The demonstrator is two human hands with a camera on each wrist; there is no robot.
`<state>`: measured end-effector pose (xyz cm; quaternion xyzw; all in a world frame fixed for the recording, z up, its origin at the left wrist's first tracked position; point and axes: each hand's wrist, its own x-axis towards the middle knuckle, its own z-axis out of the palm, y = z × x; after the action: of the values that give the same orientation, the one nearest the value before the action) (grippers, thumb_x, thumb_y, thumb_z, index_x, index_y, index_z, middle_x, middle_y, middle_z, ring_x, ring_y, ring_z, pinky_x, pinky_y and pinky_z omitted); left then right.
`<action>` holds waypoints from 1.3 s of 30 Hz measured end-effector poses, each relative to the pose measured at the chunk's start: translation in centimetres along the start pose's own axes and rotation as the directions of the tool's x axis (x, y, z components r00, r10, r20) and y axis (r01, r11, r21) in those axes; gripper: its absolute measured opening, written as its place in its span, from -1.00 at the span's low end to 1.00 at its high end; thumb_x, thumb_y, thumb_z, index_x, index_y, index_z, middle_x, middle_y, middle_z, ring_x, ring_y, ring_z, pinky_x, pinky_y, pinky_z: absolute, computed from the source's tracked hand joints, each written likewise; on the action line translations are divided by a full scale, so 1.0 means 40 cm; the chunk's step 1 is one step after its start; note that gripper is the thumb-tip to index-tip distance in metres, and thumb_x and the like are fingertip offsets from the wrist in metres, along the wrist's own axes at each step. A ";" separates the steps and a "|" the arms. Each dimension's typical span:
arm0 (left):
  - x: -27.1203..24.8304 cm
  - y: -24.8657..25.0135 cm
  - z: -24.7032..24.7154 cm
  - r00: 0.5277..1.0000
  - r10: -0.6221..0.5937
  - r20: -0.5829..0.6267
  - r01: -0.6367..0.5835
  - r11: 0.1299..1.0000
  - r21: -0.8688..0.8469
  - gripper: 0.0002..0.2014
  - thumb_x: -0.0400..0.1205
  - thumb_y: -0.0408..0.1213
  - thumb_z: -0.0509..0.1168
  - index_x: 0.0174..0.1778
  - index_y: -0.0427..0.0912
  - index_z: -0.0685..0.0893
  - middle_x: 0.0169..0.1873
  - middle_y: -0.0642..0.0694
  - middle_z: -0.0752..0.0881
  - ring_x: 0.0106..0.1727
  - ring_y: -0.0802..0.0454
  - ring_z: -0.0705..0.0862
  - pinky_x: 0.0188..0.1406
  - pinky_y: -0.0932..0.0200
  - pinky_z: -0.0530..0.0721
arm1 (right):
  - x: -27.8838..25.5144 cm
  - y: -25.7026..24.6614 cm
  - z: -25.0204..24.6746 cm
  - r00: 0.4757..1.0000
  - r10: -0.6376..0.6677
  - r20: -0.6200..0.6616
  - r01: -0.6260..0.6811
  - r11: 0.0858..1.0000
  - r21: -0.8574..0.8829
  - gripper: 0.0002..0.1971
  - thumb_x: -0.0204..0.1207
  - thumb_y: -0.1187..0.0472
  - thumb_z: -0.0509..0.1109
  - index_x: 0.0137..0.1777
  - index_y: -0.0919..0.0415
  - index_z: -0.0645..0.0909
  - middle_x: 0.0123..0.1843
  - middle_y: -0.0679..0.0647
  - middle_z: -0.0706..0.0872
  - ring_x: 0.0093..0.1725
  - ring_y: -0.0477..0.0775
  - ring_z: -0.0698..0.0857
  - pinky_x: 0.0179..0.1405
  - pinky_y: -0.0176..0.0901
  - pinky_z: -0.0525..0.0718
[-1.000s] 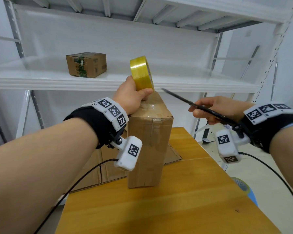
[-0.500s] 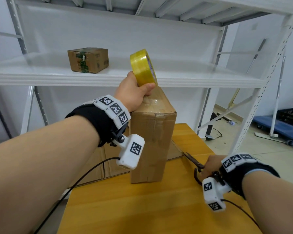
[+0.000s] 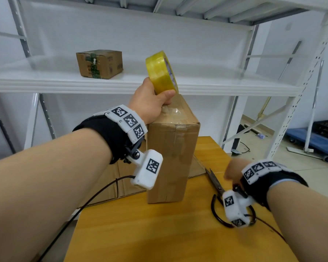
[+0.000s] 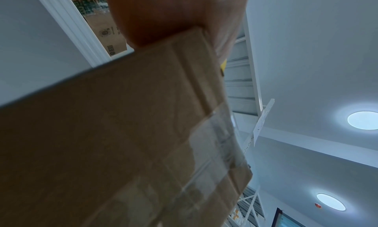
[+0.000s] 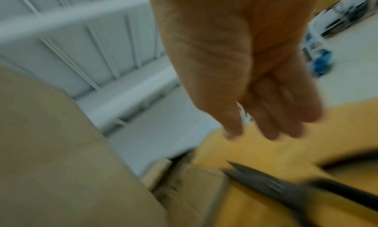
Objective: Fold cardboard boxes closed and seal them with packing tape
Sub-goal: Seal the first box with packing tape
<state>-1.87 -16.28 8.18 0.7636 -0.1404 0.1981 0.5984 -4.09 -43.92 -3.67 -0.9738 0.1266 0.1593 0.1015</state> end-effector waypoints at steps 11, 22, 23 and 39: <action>-0.006 0.006 0.008 0.999 0.005 -0.037 -0.006 1.000 -0.014 -0.62 0.61 -0.11 0.44 0.26 -0.17 0.53 -0.07 -0.04 0.81 -0.18 0.19 0.83 0.04 -0.09 0.79 | -0.250 -0.292 -0.309 0.908 -0.415 -0.053 0.337 0.651 0.680 0.03 -0.03 -0.09 0.85 0.39 0.36 0.48 0.32 0.21 0.67 0.42 0.37 0.63 0.46 0.35 0.57; 0.000 -0.019 -0.004 1.000 -0.002 -0.013 0.002 1.000 -0.020 -0.45 0.42 0.10 0.41 0.23 -0.10 0.50 -0.04 -0.02 0.81 -0.12 0.09 0.85 0.11 -0.15 0.76 | -0.233 -0.361 -0.278 0.972 -0.234 0.036 0.146 0.713 0.686 -0.81 0.56 0.16 0.47 0.09 0.22 0.64 -0.02 0.15 0.69 -0.04 0.19 0.69 0.30 0.06 0.68; 0.000 -0.020 -0.005 1.000 -0.005 -0.014 0.004 1.000 -0.018 -0.45 0.43 0.10 0.41 0.24 -0.10 0.50 -0.04 -0.02 0.81 -0.12 0.10 0.85 0.12 -0.15 0.76 | -0.234 -0.366 -0.277 0.976 -0.215 -0.024 0.176 0.724 0.667 -0.86 0.61 0.17 0.43 0.04 0.24 0.63 -0.07 0.15 0.71 -0.09 0.19 0.69 0.14 0.02 0.71; -0.009 -0.020 -0.008 0.997 -0.038 -0.065 0.037 0.999 -0.008 -0.36 0.32 0.25 0.38 0.23 -0.06 0.57 -0.06 0.01 0.82 -0.08 0.04 0.83 0.07 -0.14 0.77 | -0.284 -0.377 -0.278 0.899 -0.438 -0.020 0.383 0.760 0.526 -0.78 0.75 0.21 0.28 -0.17 0.15 0.55 -0.67 -0.06 0.65 -0.74 -0.15 0.61 -0.82 -0.43 0.45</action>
<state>-1.86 -15.77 7.39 0.7573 -0.1070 0.2112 0.6086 -7.14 -29.84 12.85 -0.9043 -0.0573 0.1436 0.3979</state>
